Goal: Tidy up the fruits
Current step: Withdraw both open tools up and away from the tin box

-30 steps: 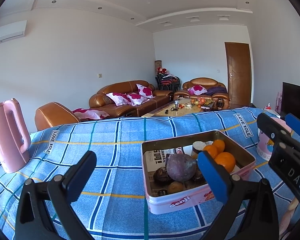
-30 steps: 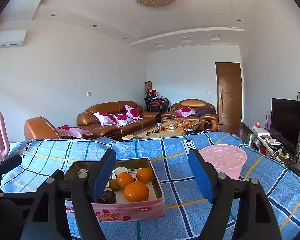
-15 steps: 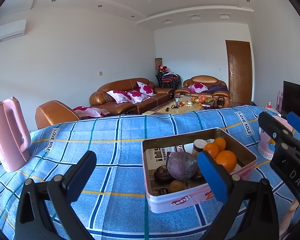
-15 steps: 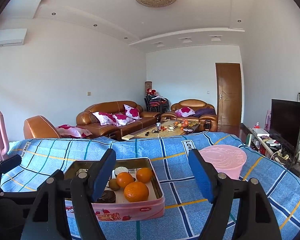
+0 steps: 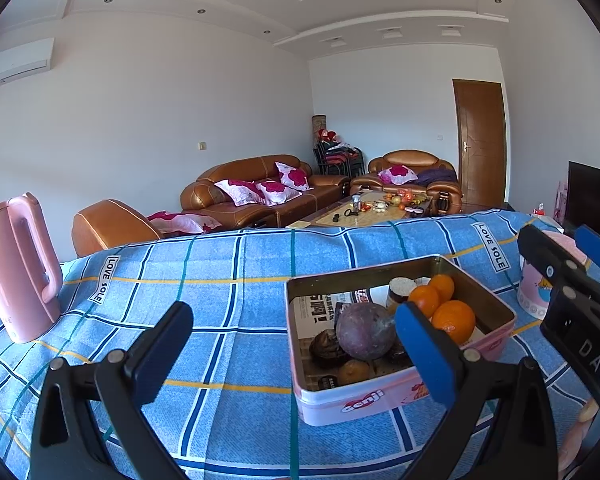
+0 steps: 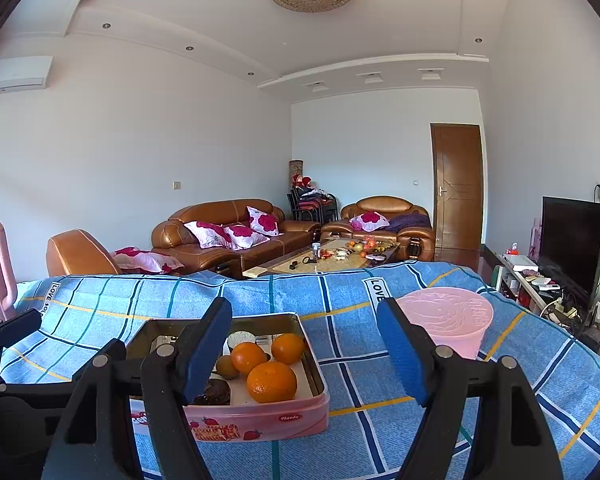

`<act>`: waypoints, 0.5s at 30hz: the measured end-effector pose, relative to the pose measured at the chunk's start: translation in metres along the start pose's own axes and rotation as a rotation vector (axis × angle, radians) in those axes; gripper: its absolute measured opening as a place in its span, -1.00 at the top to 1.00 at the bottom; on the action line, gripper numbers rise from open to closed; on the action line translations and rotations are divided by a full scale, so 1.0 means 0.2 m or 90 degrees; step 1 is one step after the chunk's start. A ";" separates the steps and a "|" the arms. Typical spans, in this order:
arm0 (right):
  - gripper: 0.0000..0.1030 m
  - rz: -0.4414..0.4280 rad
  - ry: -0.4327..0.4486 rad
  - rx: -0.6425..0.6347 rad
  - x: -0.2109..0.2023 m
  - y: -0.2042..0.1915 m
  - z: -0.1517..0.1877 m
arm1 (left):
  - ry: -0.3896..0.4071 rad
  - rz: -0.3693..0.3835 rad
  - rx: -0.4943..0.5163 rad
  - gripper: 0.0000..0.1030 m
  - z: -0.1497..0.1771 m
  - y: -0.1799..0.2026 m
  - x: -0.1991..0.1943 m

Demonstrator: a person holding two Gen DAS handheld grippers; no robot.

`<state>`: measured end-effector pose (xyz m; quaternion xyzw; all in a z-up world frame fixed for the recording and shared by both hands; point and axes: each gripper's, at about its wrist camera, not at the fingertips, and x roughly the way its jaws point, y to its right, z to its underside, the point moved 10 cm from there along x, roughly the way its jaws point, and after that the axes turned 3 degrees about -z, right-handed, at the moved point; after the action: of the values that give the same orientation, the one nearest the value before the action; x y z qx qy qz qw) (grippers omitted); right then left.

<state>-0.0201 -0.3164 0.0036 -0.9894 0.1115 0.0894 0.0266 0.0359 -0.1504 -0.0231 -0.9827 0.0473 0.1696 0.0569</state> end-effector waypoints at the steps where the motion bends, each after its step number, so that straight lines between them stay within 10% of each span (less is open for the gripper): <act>1: -0.49 0.001 -0.001 0.000 0.00 0.00 0.00 | 0.000 0.000 0.000 -1.00 0.00 0.00 0.00; 15: -0.49 0.006 -0.007 0.003 0.01 0.01 0.01 | -0.015 -0.011 -0.009 -1.00 0.02 -0.03 0.03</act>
<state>-0.0192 -0.3194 0.0018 -0.9883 0.1163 0.0948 0.0288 0.0405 -0.1447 -0.0272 -0.9814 0.0368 0.1809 0.0519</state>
